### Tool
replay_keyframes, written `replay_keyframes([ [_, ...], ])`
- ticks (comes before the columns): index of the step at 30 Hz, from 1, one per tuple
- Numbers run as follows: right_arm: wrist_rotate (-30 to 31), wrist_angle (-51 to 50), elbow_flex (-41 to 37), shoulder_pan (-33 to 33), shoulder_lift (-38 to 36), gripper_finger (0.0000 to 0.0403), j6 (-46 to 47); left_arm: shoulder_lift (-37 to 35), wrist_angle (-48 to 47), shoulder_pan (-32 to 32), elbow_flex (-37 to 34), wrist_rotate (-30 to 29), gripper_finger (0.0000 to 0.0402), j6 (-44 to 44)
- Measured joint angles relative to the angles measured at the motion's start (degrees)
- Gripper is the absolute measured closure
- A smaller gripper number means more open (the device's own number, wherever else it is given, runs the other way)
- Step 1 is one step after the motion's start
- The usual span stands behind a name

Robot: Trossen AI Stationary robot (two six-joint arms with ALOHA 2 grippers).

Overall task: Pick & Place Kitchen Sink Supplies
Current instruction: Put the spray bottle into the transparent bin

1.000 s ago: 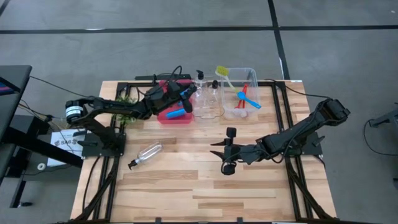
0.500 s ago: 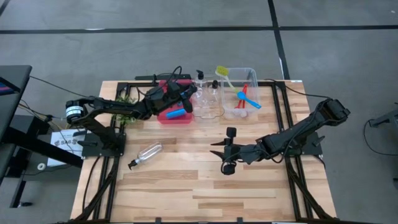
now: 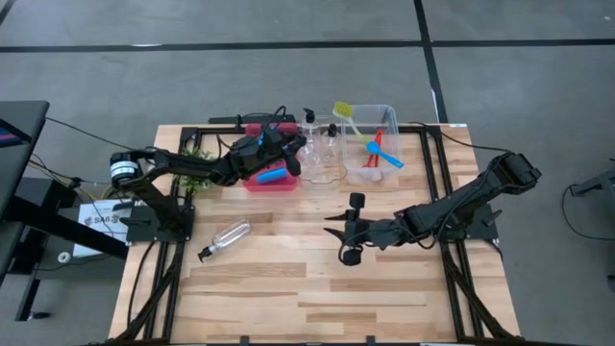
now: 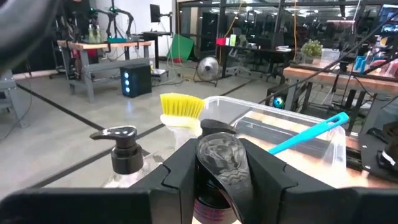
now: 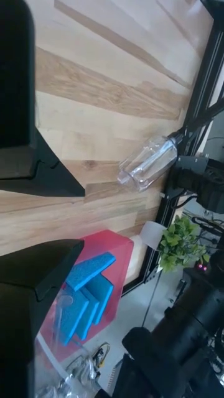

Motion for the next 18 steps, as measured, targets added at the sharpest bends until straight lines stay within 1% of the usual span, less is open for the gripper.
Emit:
replay_keyframes([
  [7, -0.02, -0.28, 0.0, 0.04, 0.0, 0.029, 0.1, 0.36, 0.52, 1.05, 0.0, -0.04, 0.0294, 1.29],
  [14, -0.02, -0.28, 0.0, 0.04, 0.0, 0.029, 0.09, 0.36, 0.38, 0.85, 0.0, -0.01, 0.0275, 0.59],
  [18, -0.02, -0.28, 0.0, 0.04, 0.0, 0.029, 0.09, 0.36, 0.38, 0.76, 0.0, 0.06, 0.0272, -0.02],
])
